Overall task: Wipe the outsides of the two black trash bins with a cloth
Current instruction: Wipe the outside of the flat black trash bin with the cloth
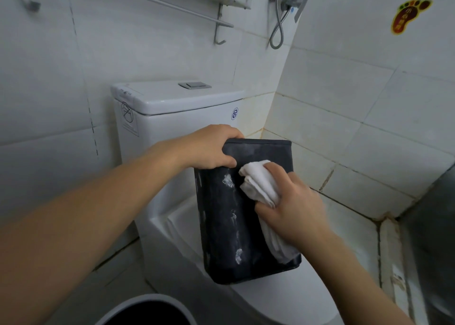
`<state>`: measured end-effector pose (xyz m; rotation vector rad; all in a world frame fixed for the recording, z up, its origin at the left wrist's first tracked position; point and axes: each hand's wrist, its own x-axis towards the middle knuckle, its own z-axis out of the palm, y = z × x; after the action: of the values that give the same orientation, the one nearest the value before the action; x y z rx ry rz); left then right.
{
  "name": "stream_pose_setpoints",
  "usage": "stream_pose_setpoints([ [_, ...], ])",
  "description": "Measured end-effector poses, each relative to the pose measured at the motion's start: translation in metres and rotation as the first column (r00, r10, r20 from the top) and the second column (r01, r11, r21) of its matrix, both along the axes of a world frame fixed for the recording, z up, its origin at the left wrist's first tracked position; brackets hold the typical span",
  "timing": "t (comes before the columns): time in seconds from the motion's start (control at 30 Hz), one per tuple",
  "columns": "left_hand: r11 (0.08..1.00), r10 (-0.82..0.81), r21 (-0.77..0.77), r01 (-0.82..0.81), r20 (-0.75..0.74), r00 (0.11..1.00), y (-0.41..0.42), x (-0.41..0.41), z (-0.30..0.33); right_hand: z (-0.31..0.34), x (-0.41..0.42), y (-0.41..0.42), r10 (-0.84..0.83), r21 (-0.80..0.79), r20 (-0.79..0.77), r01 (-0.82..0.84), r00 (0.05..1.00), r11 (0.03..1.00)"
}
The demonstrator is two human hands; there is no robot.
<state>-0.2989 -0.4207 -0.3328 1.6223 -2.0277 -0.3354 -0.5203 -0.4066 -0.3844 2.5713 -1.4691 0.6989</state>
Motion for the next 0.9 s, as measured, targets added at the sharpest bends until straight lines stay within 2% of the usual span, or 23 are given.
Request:
stream_pose_setpoints([
  [0.13,1.000,-0.019,-0.013,0.019,-0.002,1.000,0.000,-0.002,0.001,0.010,0.012,-0.011,-0.003,0.002,0.080,0.002,0.997,1.000],
  [0.37,1.000,-0.021,-0.017,0.020,-0.021,1.000,-0.001,-0.001,0.001,0.003,-0.006,0.000,0.043,-0.003,-0.071,-0.043,0.997,0.999],
  [0.6,0.999,-0.046,-0.015,0.046,-0.023,0.999,0.000,-0.007,0.005,0.022,0.009,-0.018,0.017,-0.014,0.073,-0.016,0.997,1.000],
  [0.9,1.000,-0.022,0.005,0.023,-0.074,0.997,-0.002,-0.002,0.002,0.004,-0.010,-0.007,0.030,0.048,0.024,-0.031,0.999,0.998],
])
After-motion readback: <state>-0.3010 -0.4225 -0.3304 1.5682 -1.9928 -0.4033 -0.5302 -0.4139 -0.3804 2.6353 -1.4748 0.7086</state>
